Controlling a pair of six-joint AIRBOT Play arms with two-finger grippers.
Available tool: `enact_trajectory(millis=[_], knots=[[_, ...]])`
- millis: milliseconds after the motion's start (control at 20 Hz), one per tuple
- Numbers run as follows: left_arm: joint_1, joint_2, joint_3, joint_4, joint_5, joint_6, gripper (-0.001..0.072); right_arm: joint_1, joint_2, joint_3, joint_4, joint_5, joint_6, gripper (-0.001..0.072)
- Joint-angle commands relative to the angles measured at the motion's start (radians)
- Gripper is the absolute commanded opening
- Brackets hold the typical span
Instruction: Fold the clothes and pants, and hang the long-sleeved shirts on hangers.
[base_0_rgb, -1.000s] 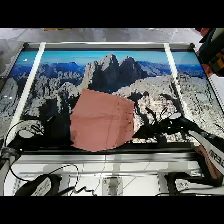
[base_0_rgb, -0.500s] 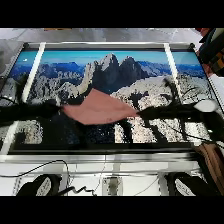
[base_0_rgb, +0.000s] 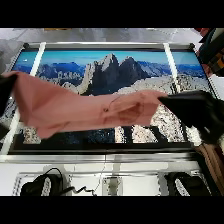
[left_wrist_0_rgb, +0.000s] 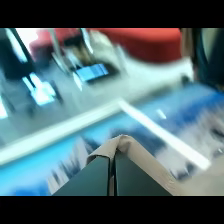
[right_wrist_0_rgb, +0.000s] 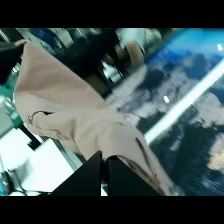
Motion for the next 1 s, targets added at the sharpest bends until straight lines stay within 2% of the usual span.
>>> enact_trajectory(millis=[0,150,250,350,450,600,700,800,900,950], knots=[[0.001,0.063,0.0,0.02,0.043,-0.03,0.0008,0.0,0.066,0.005,-0.04,-0.01,0.179,0.0017],[0.0,-0.028,-0.103,0.018,0.035,-0.093,0.0008,0.0,0.044,-0.153,-0.09,-0.073,0.269,0.0017],[-0.003,-0.131,-0.22,-0.024,0.035,-0.109,0.0008,0.0,-0.002,-0.321,-0.097,-0.189,0.309,0.0018],[-0.055,-0.288,-0.348,-0.08,0.052,-0.062,0.0008,0.0,-0.083,-0.49,-0.095,-0.365,0.35,0.0018],[-0.161,-0.468,-0.433,-0.079,0.138,-0.022,0.0008,0.0,-0.196,-0.591,-0.082,-0.532,0.378,0.0018],[-0.32,-0.768,-0.427,-0.079,0.271,-0.011,0.0008,0.0,-0.389,-0.591,-0.087,-0.663,0.369,0.0018],[-0.376,-0.9,-0.373,-0.079,0.251,-0.012,0.0008,-0.004,-0.489,-0.563,-0.111,-0.686,0.327,0.0018],[-0.394,-0.949,-0.34,-0.077,0.22,-0.012,0.0007,-0.022,-0.546,-0.528,-0.2,-0.634,0.313,0.0018],[-0.384,-0.943,-0.337,-0.033,0.186,-0.041,0.0007,-0.055,-0.558,-0.497,-0.32,-0.518,0.313,0.0018],[-0.373,-0.937,-0.337,0.021,0.137,-0.088,0.0007,-0.075,-0.558,-0.481,-0.391,-0.431,0.312,0.0018]])
